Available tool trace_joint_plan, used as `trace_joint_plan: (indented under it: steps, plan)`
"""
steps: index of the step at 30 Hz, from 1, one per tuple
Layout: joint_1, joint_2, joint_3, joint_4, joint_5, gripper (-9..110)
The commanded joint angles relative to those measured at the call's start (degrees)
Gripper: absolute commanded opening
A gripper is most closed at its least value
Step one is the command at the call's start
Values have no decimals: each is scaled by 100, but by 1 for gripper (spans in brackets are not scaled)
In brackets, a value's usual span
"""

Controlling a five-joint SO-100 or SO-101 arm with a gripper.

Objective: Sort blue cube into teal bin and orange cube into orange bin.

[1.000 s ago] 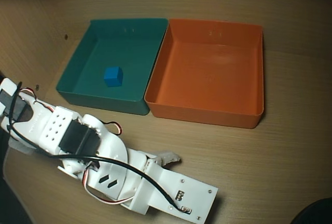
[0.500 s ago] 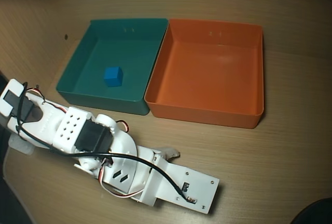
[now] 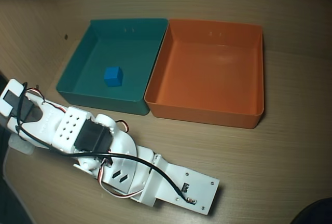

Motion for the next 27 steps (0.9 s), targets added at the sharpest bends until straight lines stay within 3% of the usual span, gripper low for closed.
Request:
trace_joint_plan:
  steps: [1,12,27]
  plan:
    - [-9,1046,-422,-35,44,-4]
    - [-861,3006,-316,-70,-9,-6]
    - [-2637,3103,-431,-79,9,-6]
